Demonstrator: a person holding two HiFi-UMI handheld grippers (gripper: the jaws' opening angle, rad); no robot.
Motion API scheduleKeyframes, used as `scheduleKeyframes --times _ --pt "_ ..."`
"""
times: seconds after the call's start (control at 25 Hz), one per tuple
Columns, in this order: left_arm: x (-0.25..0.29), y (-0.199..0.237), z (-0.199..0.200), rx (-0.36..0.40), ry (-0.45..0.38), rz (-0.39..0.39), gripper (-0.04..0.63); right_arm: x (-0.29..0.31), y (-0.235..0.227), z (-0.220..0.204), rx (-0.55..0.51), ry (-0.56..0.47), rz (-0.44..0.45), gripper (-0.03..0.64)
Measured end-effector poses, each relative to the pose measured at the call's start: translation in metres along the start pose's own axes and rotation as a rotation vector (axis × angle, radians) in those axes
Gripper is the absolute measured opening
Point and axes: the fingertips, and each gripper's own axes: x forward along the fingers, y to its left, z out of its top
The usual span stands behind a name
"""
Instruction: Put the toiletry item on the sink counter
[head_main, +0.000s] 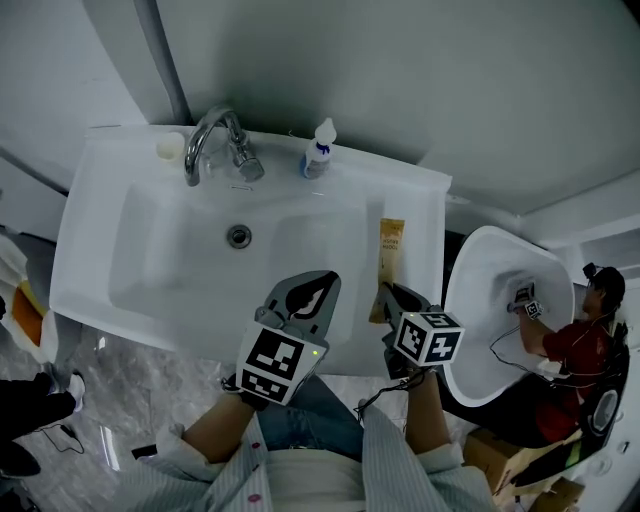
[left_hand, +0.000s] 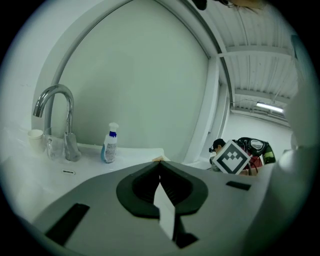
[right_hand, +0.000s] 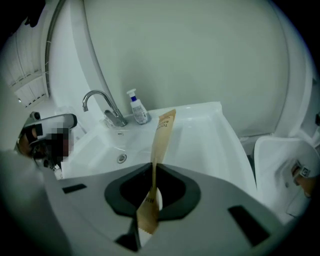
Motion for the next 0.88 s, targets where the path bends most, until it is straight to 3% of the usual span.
scheduleKeyframes --times 0.32,0.88 --pt "-0.003 -0.001 -0.019 -0.013 0.031 0.018 0.015 0.017 -0.017 -0.038 0.050 0.068 -0.012 0.035" --pt "-0.011 -0.005 -0.024 -0.015 0.033 0.041 0.015 0.028 -0.034 -0.063 0.094 0.112 -0.043 0.043"
